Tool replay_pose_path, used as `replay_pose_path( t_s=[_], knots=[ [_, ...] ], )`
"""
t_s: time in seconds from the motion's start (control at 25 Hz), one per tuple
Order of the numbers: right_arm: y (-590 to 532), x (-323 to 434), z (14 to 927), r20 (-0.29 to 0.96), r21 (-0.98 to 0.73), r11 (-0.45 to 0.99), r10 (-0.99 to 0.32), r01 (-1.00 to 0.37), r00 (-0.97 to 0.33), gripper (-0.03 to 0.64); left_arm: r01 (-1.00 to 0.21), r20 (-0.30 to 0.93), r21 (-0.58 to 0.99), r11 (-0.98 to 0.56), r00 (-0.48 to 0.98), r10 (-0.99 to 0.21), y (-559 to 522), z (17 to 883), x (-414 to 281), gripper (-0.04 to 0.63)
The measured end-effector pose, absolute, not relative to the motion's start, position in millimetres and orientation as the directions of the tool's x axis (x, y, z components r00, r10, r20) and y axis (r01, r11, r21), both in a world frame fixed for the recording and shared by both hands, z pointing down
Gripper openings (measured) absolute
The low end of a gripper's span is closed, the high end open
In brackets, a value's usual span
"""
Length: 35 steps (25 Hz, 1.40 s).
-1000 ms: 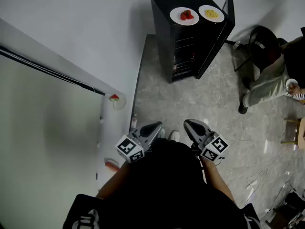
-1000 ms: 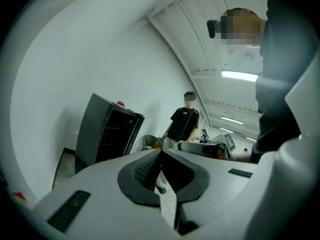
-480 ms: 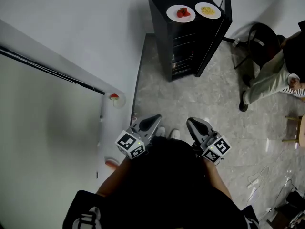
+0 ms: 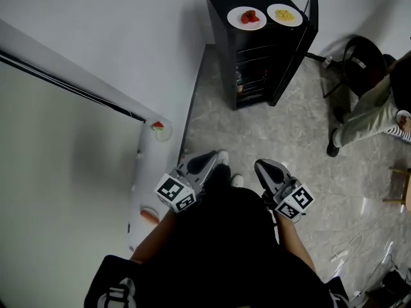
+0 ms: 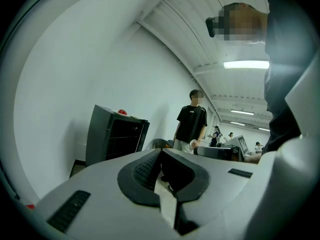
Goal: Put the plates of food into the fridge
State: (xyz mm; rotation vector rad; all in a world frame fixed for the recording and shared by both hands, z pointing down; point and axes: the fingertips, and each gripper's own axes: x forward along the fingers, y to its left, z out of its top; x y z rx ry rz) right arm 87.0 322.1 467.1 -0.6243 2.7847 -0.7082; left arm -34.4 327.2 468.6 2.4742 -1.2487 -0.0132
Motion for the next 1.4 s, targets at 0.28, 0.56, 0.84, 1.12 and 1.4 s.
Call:
replay_pose_path(
  t_s=[0.28, 0.56, 0.84, 1.12, 1.4],
  knots=[
    [302.7, 90.1, 475.0, -0.078, -0.496, 0.788, -0.458, -0.364, -0.885, 0.029, -0.772, 0.135, 0.32, -0.549, 0.611, -0.78, 302.7, 469.1, -31.8, 0.024],
    [266.1, 97.9, 486.4, -0.039, -0.541, 0.738, -0.502, -0.404, -0.864, 0.029, -0.758, 0.116, 0.35, -0.551, 0.619, -0.777, 262.9, 471.3, -34.6, 0.024],
    [211.5, 87.1, 492.5, -0.016, -0.581, 0.702, -0.517, -0.413, -0.856, 0.029, -0.756, 0.128, 0.366, -0.542, 0.618, -0.776, 211.9, 479.9, -47.3, 0.024],
    [142.6, 62.5, 490.9, -0.001, -0.595, 0.688, -0.518, -0.416, -0.855, 0.029, -0.762, 0.132, 0.373, -0.53, 0.609, -0.782, 142.7, 480.4, -69.7, 0.024],
    [77.8, 39.6, 481.8, 0.018, -0.588, 0.676, -0.538, -0.444, -0.843, 0.029, -0.751, 0.133, 0.39, -0.533, 0.619, -0.774, 80.9, 476.9, -96.0, 0.024]
  ],
)
